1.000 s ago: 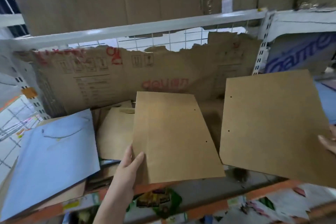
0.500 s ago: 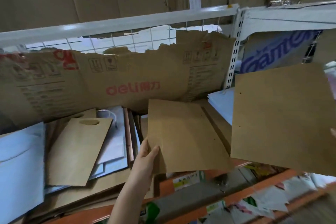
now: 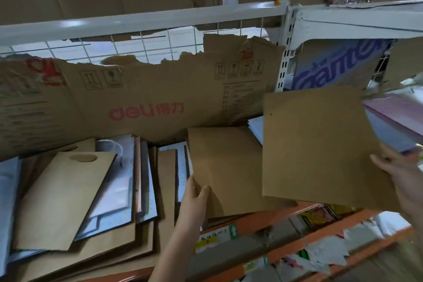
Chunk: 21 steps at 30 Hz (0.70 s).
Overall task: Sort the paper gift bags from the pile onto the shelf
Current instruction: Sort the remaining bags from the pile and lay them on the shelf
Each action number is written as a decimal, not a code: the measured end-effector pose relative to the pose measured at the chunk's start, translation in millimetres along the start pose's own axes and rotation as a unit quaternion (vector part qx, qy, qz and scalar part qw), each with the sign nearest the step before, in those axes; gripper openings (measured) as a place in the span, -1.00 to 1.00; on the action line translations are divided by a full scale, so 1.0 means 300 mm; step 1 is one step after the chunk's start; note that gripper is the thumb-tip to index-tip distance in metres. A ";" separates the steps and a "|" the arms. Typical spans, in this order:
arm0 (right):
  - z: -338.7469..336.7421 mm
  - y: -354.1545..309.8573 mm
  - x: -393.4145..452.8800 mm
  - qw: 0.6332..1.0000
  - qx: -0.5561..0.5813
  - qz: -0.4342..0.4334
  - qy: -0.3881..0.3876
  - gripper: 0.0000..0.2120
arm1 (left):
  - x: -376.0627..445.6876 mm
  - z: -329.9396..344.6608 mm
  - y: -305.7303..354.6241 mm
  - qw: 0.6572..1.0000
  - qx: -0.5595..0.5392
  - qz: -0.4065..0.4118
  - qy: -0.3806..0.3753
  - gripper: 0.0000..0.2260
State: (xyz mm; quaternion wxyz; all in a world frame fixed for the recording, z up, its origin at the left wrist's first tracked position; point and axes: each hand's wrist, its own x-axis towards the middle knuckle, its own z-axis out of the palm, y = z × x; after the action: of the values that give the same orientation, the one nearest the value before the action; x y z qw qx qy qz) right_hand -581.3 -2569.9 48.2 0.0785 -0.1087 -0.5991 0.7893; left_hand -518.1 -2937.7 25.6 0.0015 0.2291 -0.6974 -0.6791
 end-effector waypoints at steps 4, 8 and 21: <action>0.121 -0.059 -0.030 0.988 -0.114 0.045 -0.098 -0.12 | 0.003 0.047 -0.023 0.995 0.074 0.044 0.052 -0.51; 0.279 -0.002 -0.020 0.982 -0.112 0.072 -0.135 -0.32 | 0.018 0.075 -0.052 0.978 0.161 0.035 0.128 -0.52; 0.474 0.144 0.015 0.875 -0.436 -0.036 -0.208 -0.56 | 0.011 0.066 -0.034 0.943 0.297 0.048 0.146 -0.56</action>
State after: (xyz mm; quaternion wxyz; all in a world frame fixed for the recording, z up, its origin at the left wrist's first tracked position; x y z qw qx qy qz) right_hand -623.3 -2712.5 43.0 -0.0744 0.0562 -0.8884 0.4495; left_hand -524.0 -2919.8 13.5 0.0674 0.2818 -0.8697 -0.3996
